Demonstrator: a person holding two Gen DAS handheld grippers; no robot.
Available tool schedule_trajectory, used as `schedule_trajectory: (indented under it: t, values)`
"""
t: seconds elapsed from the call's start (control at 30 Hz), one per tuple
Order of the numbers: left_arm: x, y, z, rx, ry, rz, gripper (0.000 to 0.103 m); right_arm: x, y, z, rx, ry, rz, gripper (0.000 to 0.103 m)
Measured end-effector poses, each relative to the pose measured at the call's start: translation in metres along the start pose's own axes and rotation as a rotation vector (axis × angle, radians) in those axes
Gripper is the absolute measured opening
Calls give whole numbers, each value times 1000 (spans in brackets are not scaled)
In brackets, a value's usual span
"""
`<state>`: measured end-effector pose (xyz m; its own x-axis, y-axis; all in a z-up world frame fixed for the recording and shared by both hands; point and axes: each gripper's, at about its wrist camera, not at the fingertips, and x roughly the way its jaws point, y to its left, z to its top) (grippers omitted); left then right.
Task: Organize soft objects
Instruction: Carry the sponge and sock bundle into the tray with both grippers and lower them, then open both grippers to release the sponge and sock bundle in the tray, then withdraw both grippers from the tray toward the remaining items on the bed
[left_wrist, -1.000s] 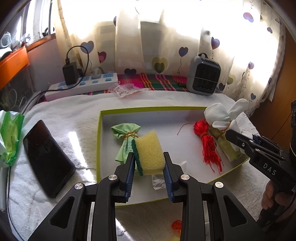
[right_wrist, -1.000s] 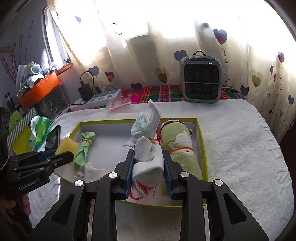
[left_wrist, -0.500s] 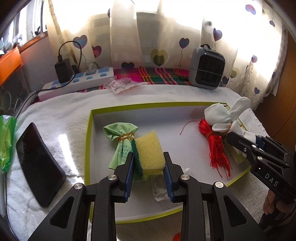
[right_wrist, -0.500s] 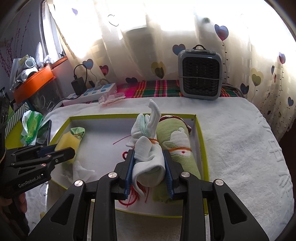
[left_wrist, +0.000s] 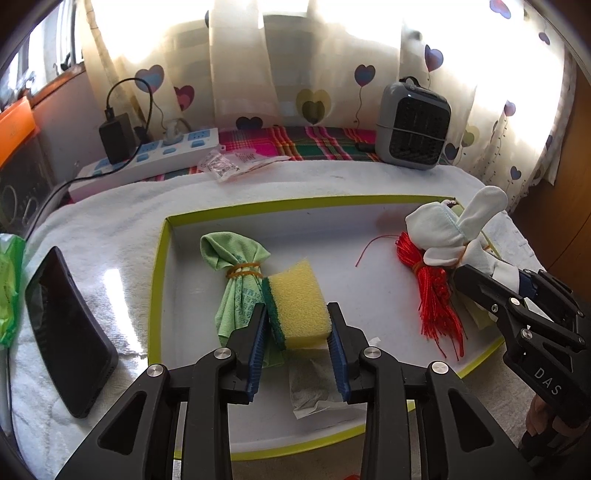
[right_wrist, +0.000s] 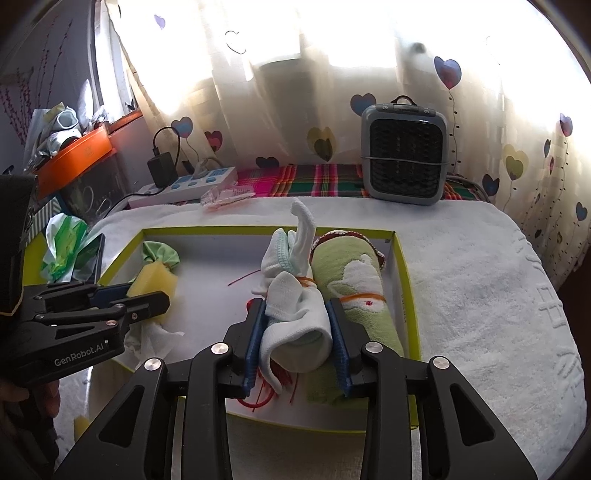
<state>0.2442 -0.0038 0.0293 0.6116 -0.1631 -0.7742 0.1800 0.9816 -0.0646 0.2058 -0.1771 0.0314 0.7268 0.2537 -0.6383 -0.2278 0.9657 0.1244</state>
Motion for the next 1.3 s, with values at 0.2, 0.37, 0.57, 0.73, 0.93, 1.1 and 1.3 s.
schedule_trajectory:
  t: [0.2, 0.37, 0.57, 0.73, 0.93, 1.1, 1.3]
  values:
    - [0, 0, 0, 0, 0, 6, 36, -2, 2, -1, -8, -13, 5, 43]
    - [-1, 0, -1, 1, -2, 11, 38, -3, 3, -2, -12, -20, 4, 48]
    - [-4, -1, -3, 3, -13, 23, 40, -6, 3, -3, -12, -34, 8, 52]
    - [-8, 0, -4, 2, -23, 27, 43, -9, 3, -2, -10, -52, 3, 54]
    - [-14, 0, -7, -7, -33, 25, 47, -15, 4, -3, -14, -66, -7, 55]
    - [-21, 0, -9, -11, -41, 25, 47, -22, 6, -4, -16, -80, -18, 55]
    - [-31, 1, -14, -17, -53, 28, 48, -27, 9, -6, -18, -88, -28, 55]
